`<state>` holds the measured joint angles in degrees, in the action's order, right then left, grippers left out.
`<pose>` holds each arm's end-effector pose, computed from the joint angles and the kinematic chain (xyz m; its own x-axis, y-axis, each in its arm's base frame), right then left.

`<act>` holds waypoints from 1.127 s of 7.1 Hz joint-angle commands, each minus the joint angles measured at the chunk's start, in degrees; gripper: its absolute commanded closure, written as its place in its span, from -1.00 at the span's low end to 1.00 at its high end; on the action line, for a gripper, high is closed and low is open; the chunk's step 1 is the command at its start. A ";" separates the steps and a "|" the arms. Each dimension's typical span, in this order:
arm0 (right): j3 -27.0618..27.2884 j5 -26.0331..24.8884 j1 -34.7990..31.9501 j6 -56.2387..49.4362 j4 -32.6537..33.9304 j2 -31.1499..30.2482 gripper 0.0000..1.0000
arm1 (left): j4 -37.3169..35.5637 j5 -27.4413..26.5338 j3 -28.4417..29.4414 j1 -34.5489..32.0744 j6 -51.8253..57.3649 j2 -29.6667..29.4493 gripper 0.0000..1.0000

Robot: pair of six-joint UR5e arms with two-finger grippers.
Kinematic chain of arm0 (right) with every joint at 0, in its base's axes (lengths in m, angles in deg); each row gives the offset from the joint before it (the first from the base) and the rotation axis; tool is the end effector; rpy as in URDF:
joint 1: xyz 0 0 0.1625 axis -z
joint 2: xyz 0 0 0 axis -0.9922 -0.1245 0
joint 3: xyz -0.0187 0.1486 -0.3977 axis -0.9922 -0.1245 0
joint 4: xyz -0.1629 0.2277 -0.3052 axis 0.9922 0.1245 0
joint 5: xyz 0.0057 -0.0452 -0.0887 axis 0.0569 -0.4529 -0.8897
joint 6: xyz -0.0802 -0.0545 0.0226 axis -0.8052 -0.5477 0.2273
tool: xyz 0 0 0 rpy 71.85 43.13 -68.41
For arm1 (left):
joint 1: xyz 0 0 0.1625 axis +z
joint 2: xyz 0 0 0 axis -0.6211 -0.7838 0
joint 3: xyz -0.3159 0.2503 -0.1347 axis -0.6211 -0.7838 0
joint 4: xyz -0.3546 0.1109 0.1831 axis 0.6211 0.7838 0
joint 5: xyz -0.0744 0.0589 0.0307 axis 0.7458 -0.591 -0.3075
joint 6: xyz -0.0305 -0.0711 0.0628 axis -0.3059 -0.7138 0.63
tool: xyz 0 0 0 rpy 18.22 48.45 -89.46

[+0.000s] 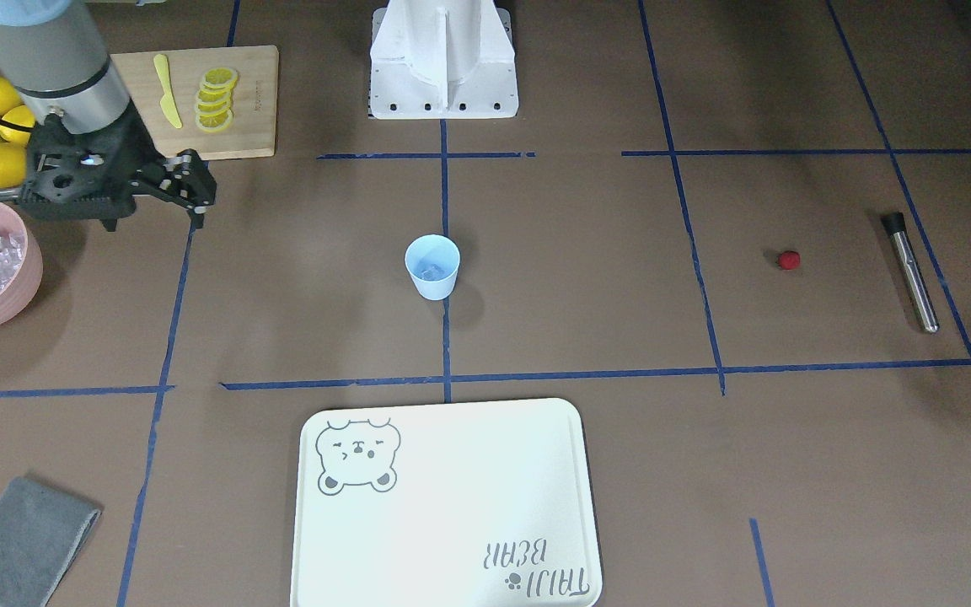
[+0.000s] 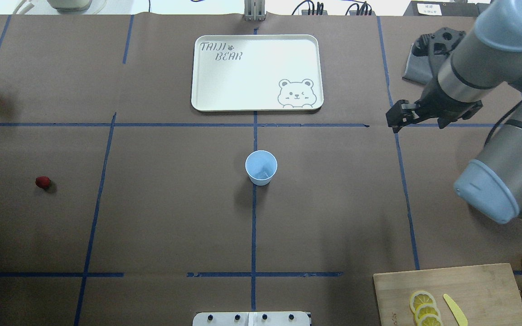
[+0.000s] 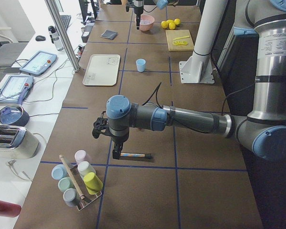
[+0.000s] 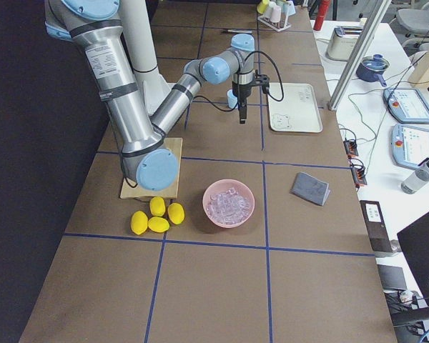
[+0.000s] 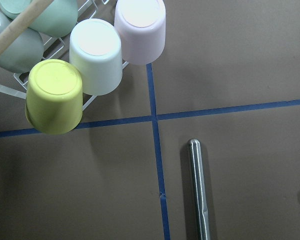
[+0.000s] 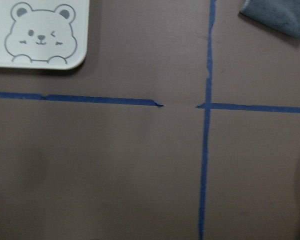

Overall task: Mash ice and strawberries in cup
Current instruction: 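Move the right gripper back over the ice bowl, then lower the right gripper into the bowl and grasp another ice cube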

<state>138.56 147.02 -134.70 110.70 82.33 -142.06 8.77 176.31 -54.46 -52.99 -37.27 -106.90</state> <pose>-0.2534 -0.4648 0.3024 0.7642 -0.0956 0.6378 0.0203 0.9920 0.1243 -0.0748 -0.4824 0.5806 0.7115 0.1081 -0.6943 0.0048 0.9873 0.1586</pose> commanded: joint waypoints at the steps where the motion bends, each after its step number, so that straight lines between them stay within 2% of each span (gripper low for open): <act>1: 0.46 4.02 -6.21 -10.26 -16.88 -17.30 -0.98 | -0.07 -0.02 -0.49 0.06 -0.13 0.01 -1.00; 2: -1.55 6.92 -9.81 -15.88 -21.06 -21.39 -0.98 | -0.08 -0.02 -0.57 -0.03 -0.83 0.27 -1.00; 4: -5.68 7.30 -13.08 -26.96 -22.33 -25.02 -0.98 | 0.01 -0.02 -1.10 0.06 -1.10 0.88 -1.00; 6: -9.45 7.39 -13.01 -27.45 -27.66 -26.79 -0.96 | 0.01 -0.02 -1.63 0.06 -1.10 1.41 -1.00; 8: -11.76 7.65 -12.92 -28.24 -28.23 -26.88 -0.83 | 0.01 -0.02 -1.63 0.06 -1.10 1.41 -1.00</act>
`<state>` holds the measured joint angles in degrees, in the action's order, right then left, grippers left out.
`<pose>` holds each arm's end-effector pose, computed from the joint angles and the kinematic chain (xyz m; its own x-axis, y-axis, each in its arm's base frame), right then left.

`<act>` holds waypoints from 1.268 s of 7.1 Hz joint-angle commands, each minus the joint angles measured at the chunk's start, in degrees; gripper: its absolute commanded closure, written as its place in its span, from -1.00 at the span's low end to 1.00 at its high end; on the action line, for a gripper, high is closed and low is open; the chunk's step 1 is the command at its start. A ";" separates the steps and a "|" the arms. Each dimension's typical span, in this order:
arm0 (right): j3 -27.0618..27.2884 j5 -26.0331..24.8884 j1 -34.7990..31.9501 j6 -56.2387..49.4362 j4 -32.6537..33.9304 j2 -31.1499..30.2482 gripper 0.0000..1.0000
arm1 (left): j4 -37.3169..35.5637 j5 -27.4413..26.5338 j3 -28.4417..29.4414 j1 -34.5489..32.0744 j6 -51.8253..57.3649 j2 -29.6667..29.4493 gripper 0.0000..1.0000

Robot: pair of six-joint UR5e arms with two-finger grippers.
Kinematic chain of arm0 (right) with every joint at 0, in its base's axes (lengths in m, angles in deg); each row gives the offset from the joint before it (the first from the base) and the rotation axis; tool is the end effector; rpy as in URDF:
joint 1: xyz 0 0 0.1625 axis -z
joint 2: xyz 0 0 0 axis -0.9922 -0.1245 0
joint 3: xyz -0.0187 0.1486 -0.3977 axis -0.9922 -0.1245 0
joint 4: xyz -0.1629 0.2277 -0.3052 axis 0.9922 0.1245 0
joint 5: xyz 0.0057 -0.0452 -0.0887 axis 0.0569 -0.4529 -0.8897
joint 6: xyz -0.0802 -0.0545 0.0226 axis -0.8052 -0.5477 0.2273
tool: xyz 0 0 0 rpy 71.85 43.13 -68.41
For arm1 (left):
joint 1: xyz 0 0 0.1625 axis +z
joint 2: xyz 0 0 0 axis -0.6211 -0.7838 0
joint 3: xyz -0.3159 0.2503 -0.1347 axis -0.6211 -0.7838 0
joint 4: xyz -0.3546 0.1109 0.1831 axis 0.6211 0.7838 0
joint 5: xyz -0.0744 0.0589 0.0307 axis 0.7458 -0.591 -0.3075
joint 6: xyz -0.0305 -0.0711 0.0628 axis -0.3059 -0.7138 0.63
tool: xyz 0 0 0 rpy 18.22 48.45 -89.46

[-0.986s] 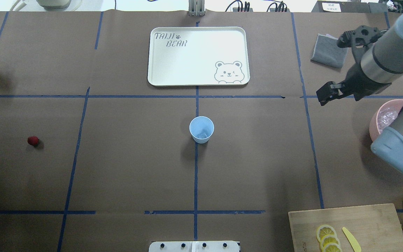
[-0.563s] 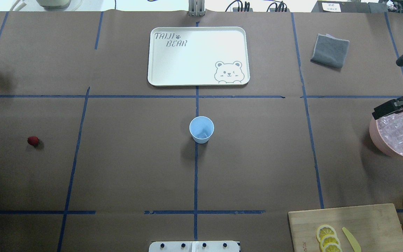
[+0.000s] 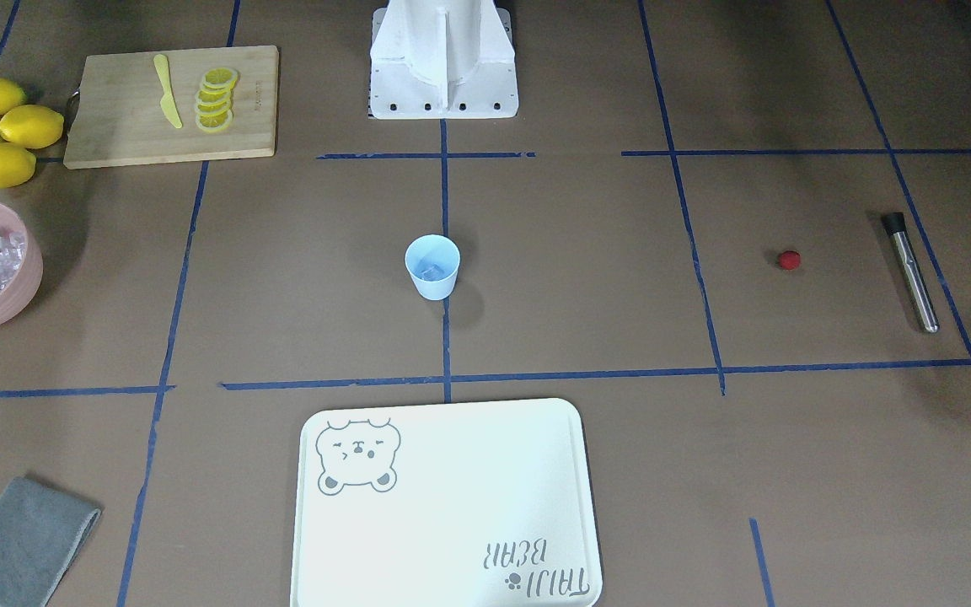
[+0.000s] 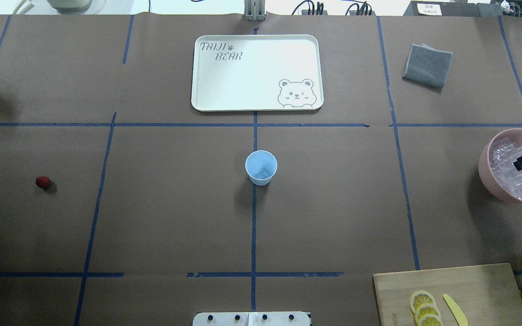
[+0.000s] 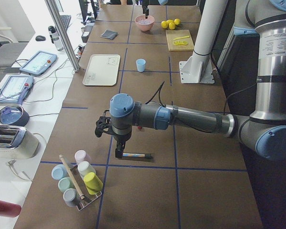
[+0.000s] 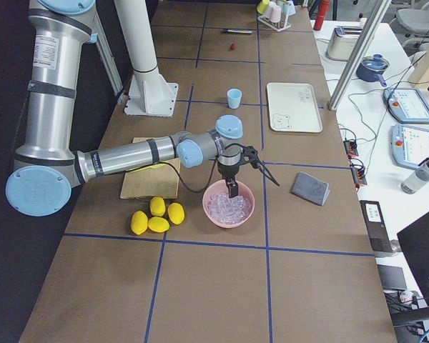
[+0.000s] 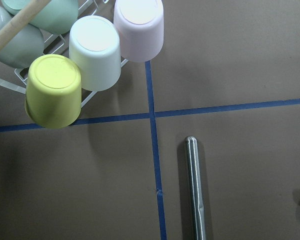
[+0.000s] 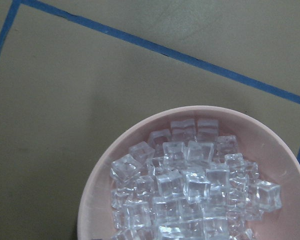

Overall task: Mash ice and strawberries in cup
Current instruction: 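Lower the right gripper into the bowl and grasp another ice cube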

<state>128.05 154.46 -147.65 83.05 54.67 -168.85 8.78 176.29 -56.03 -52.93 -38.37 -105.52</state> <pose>-0.1173 -0.4296 0.5507 0.7336 -0.3131 0.6031 0.2193 0.9491 0.2260 -0.0741 -0.4723 0.5786 0.7115 0.0922 -0.6966 0.0174 0.9887 0.1487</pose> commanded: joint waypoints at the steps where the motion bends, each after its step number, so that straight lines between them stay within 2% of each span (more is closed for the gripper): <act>1: -1.60 0.30 0.12 -0.94 -0.30 -0.09 -0.80 | 0.00 -0.09 -0.05 0.00 0.00 0.04 -1.00; 4: -4.32 0.30 2.04 -1.20 -0.30 0.08 -0.64 | 0.00 -0.09 -0.05 0.00 0.00 0.04 -1.00; 7: -4.41 0.65 3.81 -1.20 -0.13 0.00 -0.51 | 0.00 -0.09 -0.05 0.00 0.00 0.04 -1.00; 9: -5.46 0.92 4.25 -1.20 -0.30 0.43 -0.32 | 0.00 -0.09 -0.14 0.00 0.00 0.04 -1.00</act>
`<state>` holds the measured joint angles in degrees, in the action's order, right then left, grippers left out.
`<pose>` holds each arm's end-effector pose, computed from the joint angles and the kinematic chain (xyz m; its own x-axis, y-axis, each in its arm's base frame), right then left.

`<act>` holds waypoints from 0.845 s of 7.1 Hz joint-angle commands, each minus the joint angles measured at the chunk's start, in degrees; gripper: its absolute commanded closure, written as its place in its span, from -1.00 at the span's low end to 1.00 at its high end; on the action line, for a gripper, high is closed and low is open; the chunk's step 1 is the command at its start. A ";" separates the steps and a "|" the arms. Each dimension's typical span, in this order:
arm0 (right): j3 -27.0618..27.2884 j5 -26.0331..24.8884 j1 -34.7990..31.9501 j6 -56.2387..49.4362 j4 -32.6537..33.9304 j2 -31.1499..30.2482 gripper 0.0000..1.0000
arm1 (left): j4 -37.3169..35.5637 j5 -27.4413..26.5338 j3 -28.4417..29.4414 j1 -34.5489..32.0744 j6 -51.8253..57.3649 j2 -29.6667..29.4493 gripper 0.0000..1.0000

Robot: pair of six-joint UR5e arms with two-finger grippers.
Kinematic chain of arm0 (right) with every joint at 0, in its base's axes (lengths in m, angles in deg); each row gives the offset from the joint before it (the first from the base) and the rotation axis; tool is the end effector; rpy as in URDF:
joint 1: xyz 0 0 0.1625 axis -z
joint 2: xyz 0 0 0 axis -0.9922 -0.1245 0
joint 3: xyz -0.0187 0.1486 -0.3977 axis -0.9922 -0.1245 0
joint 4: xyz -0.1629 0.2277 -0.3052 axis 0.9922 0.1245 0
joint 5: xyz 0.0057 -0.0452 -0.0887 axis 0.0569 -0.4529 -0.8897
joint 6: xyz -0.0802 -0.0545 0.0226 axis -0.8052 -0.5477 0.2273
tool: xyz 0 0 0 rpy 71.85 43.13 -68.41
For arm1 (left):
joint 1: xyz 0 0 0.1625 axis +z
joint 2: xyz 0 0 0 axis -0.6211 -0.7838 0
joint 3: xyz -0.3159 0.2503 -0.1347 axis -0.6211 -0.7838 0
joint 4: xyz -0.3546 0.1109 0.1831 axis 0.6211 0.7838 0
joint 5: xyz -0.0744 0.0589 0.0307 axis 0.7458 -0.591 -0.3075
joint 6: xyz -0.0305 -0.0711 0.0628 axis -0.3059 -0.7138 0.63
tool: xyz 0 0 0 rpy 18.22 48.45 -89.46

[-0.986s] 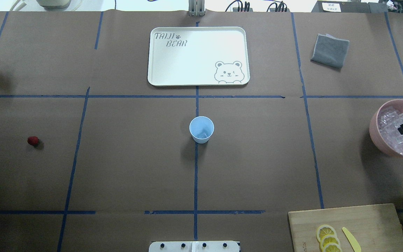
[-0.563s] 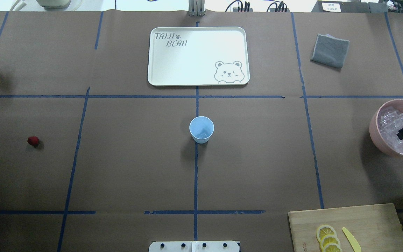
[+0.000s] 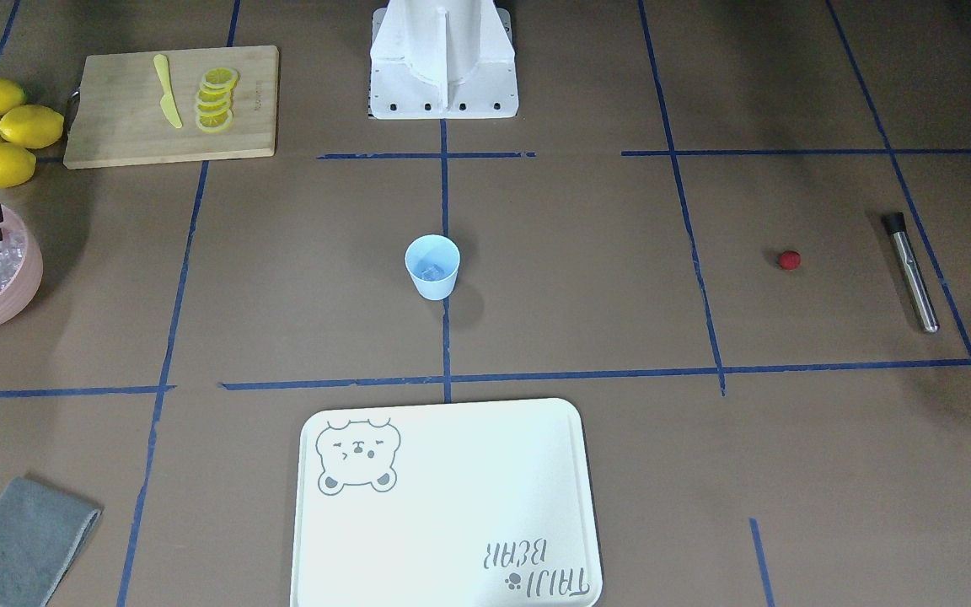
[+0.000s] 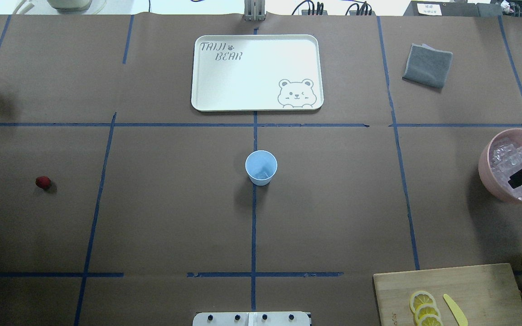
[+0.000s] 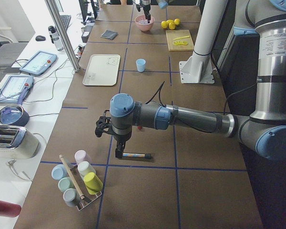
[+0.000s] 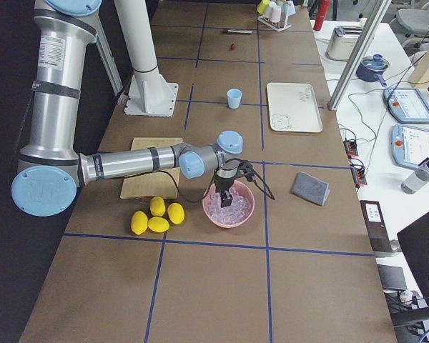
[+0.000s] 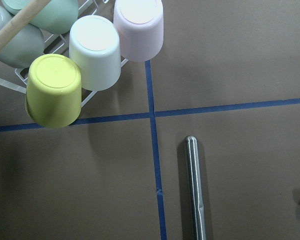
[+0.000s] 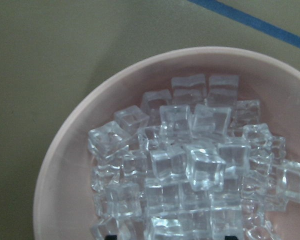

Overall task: Mash ice and strawberries in cup
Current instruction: 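Lower the right gripper into the bowl and grasp another ice cube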

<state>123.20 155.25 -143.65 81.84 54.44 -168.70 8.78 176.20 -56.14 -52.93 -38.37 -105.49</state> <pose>-0.1489 -0.4215 0.5915 0.7183 -0.3415 0.6062 0.3095 0.9371 0.1613 -0.0742 -0.4720 0.5780 0.7126 0.0930 -0.6953 0.0174 0.9885 0.1501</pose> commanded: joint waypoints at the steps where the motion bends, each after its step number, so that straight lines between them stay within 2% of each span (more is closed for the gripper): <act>1: -1.05 0.13 0.42 0.00 -0.08 0.28 -0.25 | 0.00 0.00 -0.12 0.00 0.00 0.00 -1.00; 3: -1.32 0.13 0.42 0.00 -0.08 0.28 -0.20 | 0.00 0.00 -0.21 0.00 0.00 0.00 -1.00; 4: -1.32 0.13 0.42 0.00 -0.08 0.28 -0.08 | 0.00 0.00 -0.38 0.00 0.00 0.00 -1.00; 5: -1.32 0.13 0.42 0.00 -0.08 0.28 0.20 | 0.00 0.00 -0.47 0.00 0.00 0.00 -1.00; 6: -0.88 0.21 0.42 0.00 -0.08 0.11 0.76 | -0.09 0.00 -0.65 0.00 0.00 0.00 -1.00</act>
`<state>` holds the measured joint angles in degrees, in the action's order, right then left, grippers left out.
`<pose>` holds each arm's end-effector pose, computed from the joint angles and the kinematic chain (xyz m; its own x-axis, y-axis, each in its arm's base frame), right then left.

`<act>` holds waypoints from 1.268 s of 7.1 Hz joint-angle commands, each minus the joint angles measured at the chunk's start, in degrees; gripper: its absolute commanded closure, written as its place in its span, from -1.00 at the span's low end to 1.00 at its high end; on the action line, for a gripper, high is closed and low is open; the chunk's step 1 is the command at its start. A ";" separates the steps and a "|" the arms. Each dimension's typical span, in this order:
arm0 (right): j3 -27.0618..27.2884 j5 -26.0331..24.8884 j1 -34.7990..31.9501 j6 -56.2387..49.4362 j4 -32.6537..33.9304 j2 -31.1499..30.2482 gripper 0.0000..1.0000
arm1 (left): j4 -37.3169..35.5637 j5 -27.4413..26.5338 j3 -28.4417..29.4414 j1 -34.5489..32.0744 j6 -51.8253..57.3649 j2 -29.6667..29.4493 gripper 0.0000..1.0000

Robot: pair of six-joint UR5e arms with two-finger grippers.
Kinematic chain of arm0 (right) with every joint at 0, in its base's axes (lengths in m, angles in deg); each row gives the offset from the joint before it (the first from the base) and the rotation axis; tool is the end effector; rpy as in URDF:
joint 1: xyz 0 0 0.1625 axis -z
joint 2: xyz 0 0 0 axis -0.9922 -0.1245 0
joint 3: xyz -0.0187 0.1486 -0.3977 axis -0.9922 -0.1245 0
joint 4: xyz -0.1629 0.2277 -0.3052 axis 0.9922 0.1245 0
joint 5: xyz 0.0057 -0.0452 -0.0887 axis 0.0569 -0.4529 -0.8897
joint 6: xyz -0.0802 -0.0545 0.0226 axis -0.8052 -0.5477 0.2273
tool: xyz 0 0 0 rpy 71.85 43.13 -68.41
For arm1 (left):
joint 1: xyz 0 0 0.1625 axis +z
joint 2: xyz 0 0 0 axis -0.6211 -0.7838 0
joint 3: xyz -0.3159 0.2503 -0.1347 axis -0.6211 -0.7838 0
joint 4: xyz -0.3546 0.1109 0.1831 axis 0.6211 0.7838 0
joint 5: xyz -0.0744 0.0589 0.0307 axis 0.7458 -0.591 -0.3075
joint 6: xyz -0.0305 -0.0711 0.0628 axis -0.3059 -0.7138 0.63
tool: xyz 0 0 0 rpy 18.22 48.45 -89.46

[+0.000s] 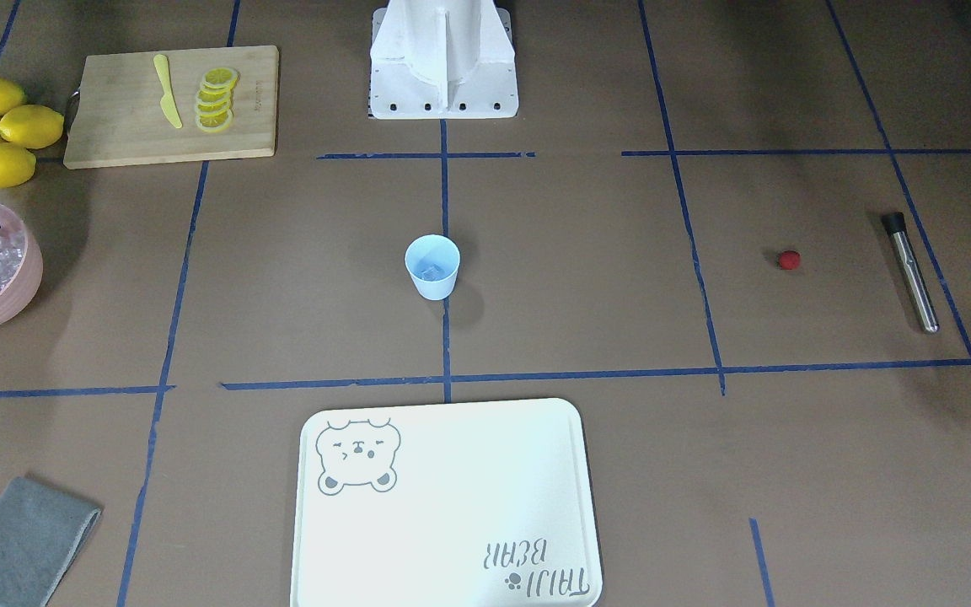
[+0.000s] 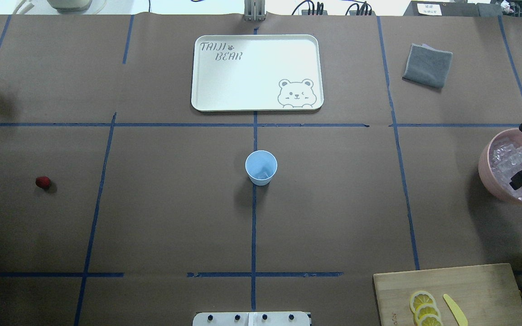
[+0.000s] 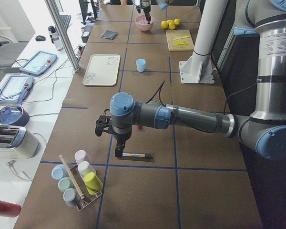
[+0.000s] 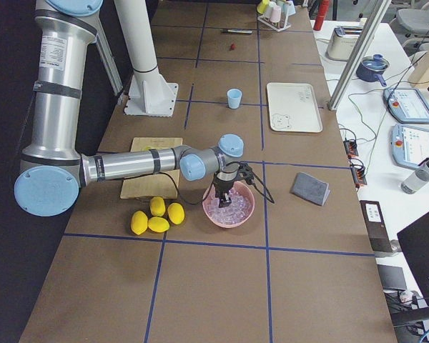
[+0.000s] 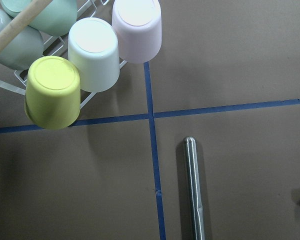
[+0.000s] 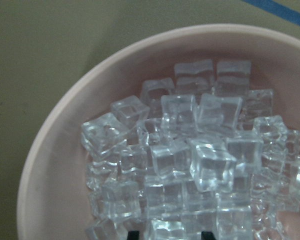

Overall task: Mash ice and strawberries in cup
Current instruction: 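Carry the ice cube with the right gripper over the blue cup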

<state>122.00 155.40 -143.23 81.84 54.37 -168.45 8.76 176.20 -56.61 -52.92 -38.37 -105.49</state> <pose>-0.1530 -0.4217 0.5999 0.7188 -0.3385 0.6073 0.3179 0.9368 0.1459 -0.0741 -0.4719 0.5739 0.7127 0.0986 -0.6945 0.0172 0.9873 0.1578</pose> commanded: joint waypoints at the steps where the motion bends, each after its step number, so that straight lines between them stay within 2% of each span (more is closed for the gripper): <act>1: 0.84 0.41 -0.08 -0.09 0.26 -0.22 0.98 | -0.07 0.09 -0.26 0.00 0.00 0.00 -1.00; 2: 1.37 2.50 -0.43 -0.18 0.26 -0.66 1.00 | -0.07 0.09 -0.35 0.00 0.00 0.00 -1.00; 4: 9.07 2.79 -1.91 -0.18 1.66 -4.78 1.00 | -0.07 0.09 -0.62 0.00 -0.09 0.00 -1.00; 6: 14.98 2.79 -3.50 0.26 7.97 -2.79 1.00 | -0.07 0.09 -0.62 0.00 -0.18 0.00 -1.00; 7: 15.35 2.88 -3.51 0.87 12.52 3.06 1.00 | -0.07 0.09 -0.62 0.00 -0.18 0.00 -1.00; 9: 15.00 3.31 0.07 8.74 26.73 19.90 1.00 | -0.07 0.09 -0.53 0.00 -0.18 0.18 -1.00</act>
<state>136.97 158.53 -145.34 86.14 73.06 -157.99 8.69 176.28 -57.21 -52.93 -38.55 -105.39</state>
